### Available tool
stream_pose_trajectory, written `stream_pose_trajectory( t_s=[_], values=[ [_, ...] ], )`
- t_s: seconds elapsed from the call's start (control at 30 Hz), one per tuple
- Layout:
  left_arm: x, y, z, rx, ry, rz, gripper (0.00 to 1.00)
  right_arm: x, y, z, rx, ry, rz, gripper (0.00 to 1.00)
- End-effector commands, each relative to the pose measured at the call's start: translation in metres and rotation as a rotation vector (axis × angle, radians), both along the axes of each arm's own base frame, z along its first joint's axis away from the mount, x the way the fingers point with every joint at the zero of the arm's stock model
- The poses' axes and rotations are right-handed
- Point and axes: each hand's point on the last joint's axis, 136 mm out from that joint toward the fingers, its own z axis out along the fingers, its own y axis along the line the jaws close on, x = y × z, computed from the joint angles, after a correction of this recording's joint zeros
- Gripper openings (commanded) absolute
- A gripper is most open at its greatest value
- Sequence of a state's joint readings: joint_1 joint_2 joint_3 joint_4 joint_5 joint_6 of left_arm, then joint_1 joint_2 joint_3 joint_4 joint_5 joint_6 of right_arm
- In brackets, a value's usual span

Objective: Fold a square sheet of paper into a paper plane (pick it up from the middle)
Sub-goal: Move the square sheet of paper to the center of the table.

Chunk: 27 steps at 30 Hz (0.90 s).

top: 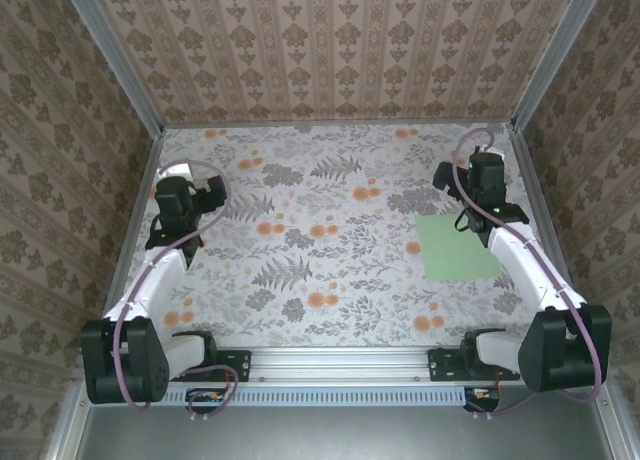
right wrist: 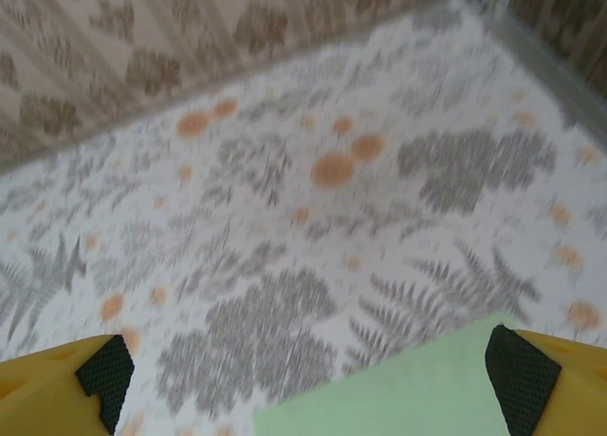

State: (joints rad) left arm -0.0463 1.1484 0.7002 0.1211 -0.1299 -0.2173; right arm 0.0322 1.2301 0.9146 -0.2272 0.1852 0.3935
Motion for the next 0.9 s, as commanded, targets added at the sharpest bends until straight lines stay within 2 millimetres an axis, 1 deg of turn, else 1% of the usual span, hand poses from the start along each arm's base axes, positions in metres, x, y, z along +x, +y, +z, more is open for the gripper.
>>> stream_pose_trajectory(
  t_s=[0.0,0.17,0.23,0.3,0.33,0.4,0.7,0.87],
  values=[
    [-0.018,-0.001,-0.017,-0.065,0.12,0.04,1.0,-0.041,0.025,-0.055,0.181,0.286,0.034,1.0],
    [-0.018,-0.004,-0.02,-0.114,0.146,0.046,1.0,-0.053,0.048,-0.092,0.35,0.417,0.055,1.0],
    [-0.017,-0.005,-0.021,-0.114,0.156,0.041,1.0,-0.057,0.051,-0.106,0.376,0.455,0.049,1.0],
    [-0.016,-0.007,-0.021,-0.114,0.159,0.029,1.0,-0.059,0.053,-0.116,0.392,0.478,0.049,1.0],
    [-0.015,-0.008,-0.021,-0.116,0.161,0.022,1.0,-0.061,0.054,-0.126,0.4,0.511,0.045,1.0],
    [-0.014,-0.011,-0.023,-0.121,0.165,0.006,1.0,-0.062,0.056,-0.136,0.413,0.544,0.042,1.0],
    [-0.006,-0.024,-0.029,-0.159,0.171,-0.053,1.0,-0.063,0.063,-0.168,0.456,0.623,0.032,1.0],
    [0.0,-0.032,-0.032,-0.186,0.17,-0.072,1.0,-0.062,0.073,-0.181,0.504,0.646,0.042,1.0]
  ],
)
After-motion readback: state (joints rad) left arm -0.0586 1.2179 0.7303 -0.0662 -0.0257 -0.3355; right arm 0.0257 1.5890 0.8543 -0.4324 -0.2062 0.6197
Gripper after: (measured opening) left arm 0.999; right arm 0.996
